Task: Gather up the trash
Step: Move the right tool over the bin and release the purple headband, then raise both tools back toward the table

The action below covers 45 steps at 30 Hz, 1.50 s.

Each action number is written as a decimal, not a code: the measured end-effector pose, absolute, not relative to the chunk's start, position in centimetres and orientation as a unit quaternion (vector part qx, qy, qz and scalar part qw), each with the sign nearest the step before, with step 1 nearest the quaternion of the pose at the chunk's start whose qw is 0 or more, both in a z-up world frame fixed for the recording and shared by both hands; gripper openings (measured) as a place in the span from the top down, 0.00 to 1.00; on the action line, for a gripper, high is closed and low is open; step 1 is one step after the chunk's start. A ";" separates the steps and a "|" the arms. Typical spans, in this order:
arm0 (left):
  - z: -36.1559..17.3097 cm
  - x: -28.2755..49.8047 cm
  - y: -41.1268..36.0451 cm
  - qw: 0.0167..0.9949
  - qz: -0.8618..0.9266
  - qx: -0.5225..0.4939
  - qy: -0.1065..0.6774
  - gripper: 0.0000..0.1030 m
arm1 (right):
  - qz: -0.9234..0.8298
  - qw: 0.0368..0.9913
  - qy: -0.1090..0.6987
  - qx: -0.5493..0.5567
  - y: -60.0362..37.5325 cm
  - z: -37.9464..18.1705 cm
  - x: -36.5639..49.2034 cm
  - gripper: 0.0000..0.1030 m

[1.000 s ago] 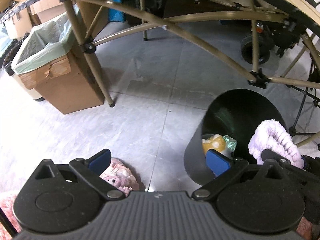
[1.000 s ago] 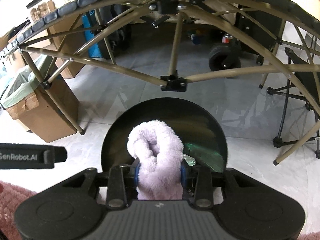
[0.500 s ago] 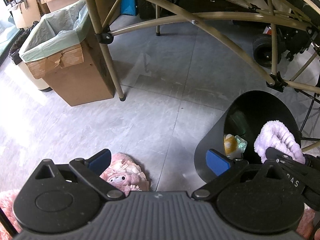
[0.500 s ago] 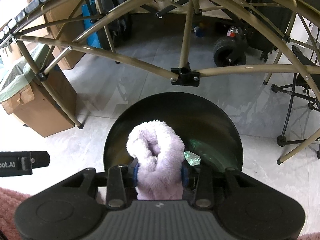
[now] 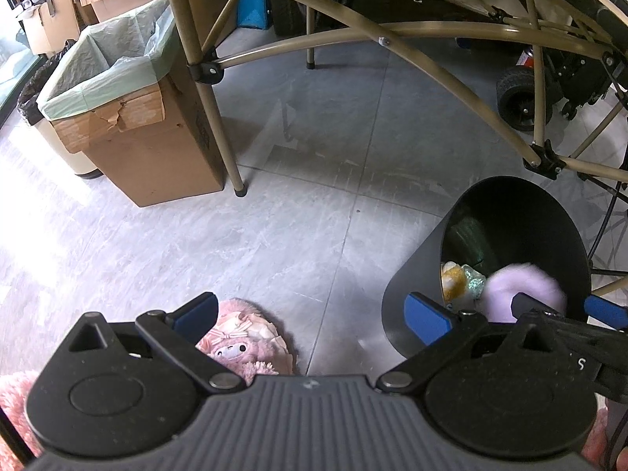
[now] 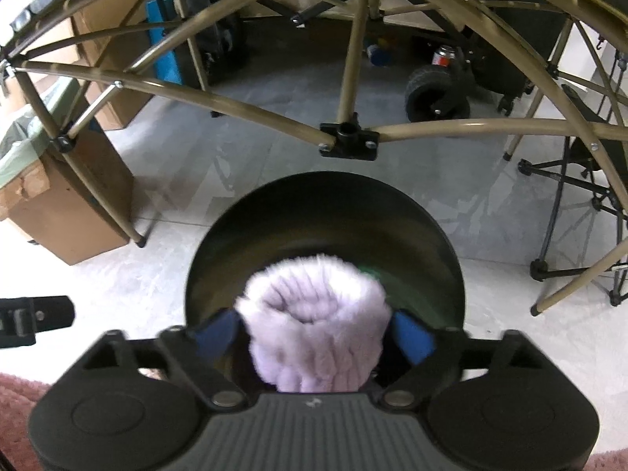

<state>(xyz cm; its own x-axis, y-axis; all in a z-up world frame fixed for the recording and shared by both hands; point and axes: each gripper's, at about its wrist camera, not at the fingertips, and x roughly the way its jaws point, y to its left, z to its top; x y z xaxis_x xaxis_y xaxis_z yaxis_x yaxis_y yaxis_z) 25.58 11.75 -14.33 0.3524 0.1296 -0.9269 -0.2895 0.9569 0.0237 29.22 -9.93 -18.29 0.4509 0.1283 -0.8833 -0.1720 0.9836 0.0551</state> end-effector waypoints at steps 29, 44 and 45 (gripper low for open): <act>-13.9 25.4 11.3 0.825 0.124 -0.073 0.547 0.00 | 0.085 0.849 0.521 -0.018 -10.3 -18.3 29.0 0.05; -8.5 23.3 10.7 0.871 0.105 -0.081 0.473 0.00 | 0.119 0.883 0.454 0.000 -11.6 -12.8 26.2 0.05; -7.9 23.2 10.7 0.876 0.105 -0.082 0.464 0.00 | 0.122 0.889 0.442 0.008 -11.9 -11.9 25.9 0.05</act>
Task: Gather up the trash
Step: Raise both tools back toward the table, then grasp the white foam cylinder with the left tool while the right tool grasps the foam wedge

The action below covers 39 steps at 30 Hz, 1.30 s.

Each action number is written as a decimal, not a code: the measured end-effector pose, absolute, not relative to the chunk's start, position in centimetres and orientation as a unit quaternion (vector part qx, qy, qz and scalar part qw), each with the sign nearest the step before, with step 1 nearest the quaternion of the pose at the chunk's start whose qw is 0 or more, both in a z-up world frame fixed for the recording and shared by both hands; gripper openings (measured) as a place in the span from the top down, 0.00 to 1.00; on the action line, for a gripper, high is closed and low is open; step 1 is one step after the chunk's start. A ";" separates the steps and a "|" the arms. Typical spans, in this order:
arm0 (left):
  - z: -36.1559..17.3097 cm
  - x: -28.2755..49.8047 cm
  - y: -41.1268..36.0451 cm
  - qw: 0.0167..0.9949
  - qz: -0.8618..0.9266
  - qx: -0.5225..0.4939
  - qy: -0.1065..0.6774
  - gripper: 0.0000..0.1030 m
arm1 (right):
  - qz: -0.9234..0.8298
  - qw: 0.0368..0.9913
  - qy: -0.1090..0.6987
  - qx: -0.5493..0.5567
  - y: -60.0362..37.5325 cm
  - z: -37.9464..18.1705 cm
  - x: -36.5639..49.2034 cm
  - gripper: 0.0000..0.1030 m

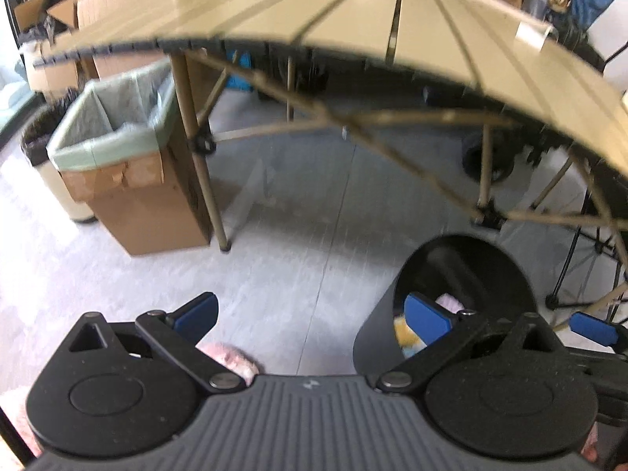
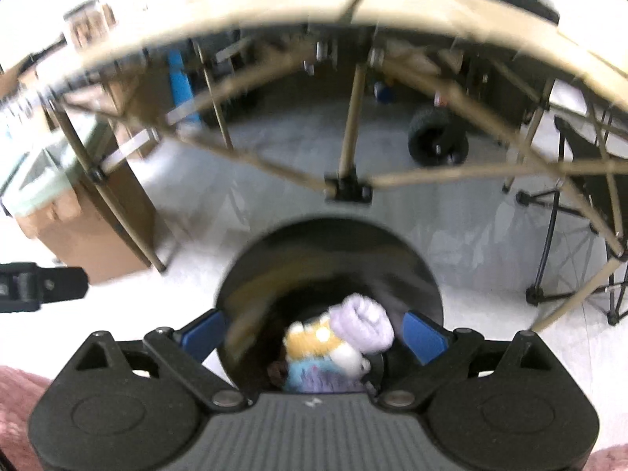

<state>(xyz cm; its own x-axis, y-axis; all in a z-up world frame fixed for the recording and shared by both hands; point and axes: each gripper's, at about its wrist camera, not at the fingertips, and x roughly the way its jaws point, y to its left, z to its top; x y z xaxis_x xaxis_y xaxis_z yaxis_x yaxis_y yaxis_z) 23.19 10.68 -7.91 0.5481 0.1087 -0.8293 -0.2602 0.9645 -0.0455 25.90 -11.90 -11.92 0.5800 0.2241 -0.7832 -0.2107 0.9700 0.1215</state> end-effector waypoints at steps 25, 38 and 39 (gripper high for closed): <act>5.8 35.6 8.0 0.954 0.084 -0.048 0.283 0.00 | 0.129 0.967 0.216 0.025 -20.5 2.3 32.6 0.00; 5.4 51.3 8.9 0.949 0.095 -0.006 0.301 0.00 | 0.142 0.973 0.184 -0.009 -20.6 3.2 43.1 0.00; 5.1 52.6 8.9 0.947 0.098 -0.004 0.305 0.00 | 0.140 0.972 0.187 -0.012 -20.4 3.1 43.9 0.00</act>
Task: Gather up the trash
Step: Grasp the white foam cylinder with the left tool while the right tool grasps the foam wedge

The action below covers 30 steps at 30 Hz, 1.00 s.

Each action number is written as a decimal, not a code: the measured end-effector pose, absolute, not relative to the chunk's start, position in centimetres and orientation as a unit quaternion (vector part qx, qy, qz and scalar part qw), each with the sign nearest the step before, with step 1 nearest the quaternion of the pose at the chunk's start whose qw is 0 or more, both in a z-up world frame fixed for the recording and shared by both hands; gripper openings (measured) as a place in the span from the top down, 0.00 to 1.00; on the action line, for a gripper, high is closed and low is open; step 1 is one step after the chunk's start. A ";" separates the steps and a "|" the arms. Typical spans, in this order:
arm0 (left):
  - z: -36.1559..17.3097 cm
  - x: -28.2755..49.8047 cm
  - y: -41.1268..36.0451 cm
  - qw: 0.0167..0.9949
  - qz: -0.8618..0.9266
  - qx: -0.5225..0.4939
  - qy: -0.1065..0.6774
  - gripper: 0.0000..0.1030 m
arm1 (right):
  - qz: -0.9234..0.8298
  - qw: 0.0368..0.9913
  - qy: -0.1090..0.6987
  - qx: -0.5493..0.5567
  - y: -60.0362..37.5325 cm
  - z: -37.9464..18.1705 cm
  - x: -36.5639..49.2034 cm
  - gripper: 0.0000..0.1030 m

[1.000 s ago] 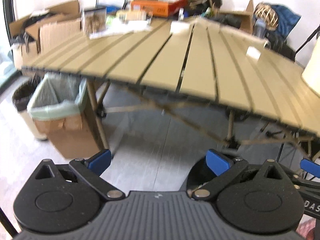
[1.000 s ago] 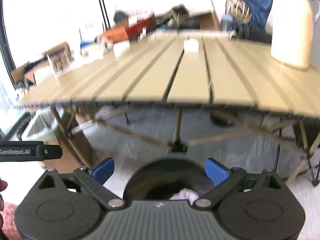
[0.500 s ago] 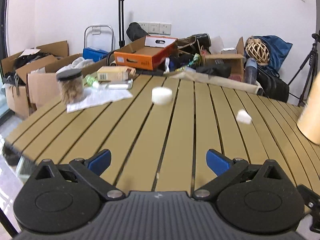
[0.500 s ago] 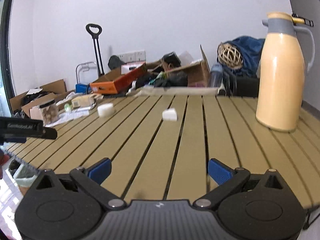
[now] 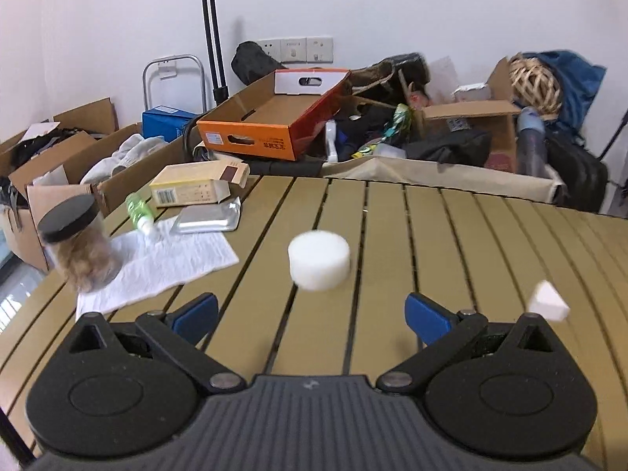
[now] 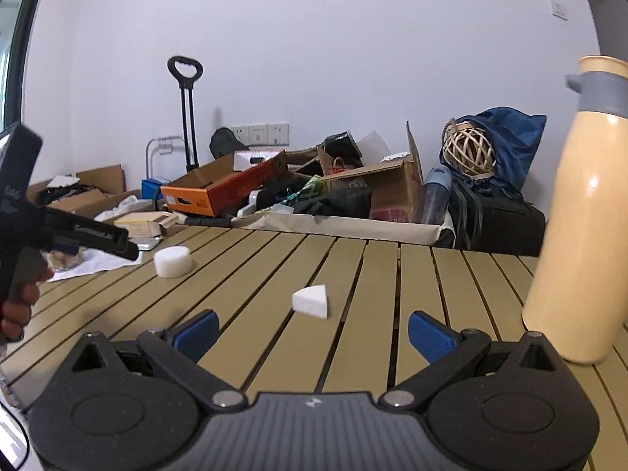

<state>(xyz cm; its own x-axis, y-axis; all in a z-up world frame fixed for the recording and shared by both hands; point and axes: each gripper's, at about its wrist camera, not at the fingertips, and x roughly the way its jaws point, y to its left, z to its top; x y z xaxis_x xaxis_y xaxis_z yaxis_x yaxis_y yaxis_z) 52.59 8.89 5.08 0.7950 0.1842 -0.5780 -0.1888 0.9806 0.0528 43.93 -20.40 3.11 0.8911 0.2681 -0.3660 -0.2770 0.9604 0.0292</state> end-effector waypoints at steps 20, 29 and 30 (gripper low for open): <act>-0.5 65.5 10.8 0.918 0.120 -0.041 0.376 0.38 | 0.112 0.969 0.218 0.020 -19.2 1.2 53.9 0.00; 1.1 63.6 11.0 0.932 0.100 -0.057 0.344 0.45 | 0.105 0.964 0.245 -0.007 -17.6 0.1 55.5 0.02; 1.5 63.2 10.9 0.934 0.095 -0.056 0.340 0.45 | 0.105 0.962 0.251 -0.008 -17.3 -0.1 55.8 0.04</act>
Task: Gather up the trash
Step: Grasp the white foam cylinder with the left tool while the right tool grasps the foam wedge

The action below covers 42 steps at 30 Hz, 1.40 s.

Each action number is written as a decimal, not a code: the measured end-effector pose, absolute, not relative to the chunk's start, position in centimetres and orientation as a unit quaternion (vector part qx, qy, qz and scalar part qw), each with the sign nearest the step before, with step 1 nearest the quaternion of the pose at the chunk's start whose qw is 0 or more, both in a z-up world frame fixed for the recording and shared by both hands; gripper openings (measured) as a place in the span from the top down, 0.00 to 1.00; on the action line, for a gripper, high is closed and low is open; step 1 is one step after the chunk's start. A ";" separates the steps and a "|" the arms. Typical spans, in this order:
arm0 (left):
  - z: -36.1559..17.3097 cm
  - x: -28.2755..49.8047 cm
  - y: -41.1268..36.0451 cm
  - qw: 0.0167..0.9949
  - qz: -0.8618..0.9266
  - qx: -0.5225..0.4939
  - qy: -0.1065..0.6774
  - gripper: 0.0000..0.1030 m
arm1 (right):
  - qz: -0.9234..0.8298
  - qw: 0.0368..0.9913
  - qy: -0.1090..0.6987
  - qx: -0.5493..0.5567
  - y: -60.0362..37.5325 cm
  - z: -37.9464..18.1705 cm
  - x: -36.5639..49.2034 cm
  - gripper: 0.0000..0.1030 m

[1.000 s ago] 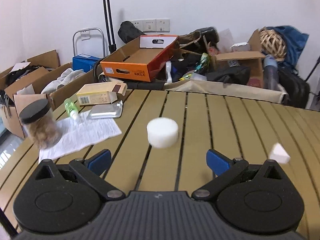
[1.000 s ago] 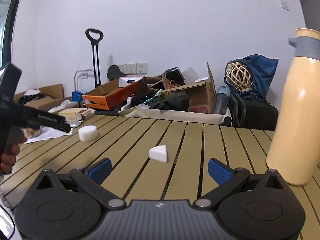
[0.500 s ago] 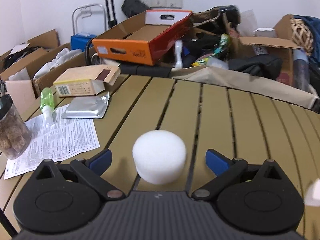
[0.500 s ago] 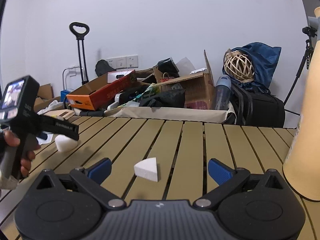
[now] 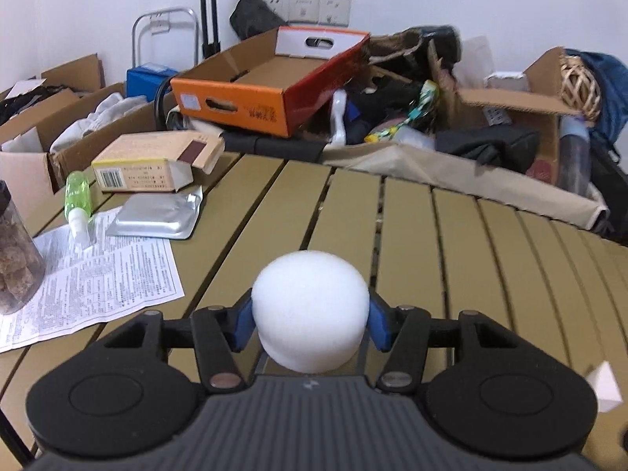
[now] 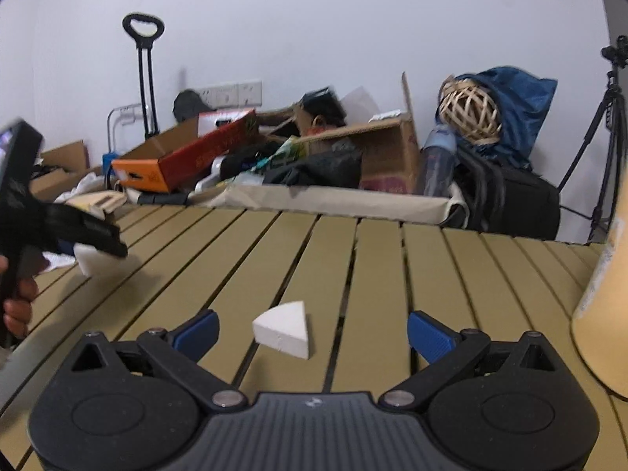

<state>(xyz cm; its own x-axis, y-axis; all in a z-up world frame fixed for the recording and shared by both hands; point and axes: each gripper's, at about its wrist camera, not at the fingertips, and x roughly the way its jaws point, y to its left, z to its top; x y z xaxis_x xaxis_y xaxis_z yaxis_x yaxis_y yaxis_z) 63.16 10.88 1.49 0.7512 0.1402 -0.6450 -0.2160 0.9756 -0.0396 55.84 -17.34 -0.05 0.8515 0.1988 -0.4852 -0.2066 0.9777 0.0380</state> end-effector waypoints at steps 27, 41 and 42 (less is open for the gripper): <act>5.9 55.7 9.8 0.948 0.060 -0.046 0.308 0.45 | 0.112 0.938 0.326 0.028 -15.3 0.9 57.5 0.69; 11.1 45.4 7.5 0.958 0.052 -0.028 0.281 0.45 | 0.146 0.941 0.304 0.029 -15.9 6.8 47.2 0.69; 11.4 44.6 7.4 0.958 0.052 -0.027 0.279 0.45 | 0.147 0.941 0.303 0.025 -15.8 7.1 46.4 0.69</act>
<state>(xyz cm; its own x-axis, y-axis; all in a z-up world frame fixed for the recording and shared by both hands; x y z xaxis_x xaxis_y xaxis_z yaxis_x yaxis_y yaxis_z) 44.56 7.35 11.38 0.8387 0.0851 -0.5379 -0.1155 0.9930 -0.0231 46.38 -15.84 7.08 0.7727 0.2922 -0.5635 -0.2621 0.9554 0.1361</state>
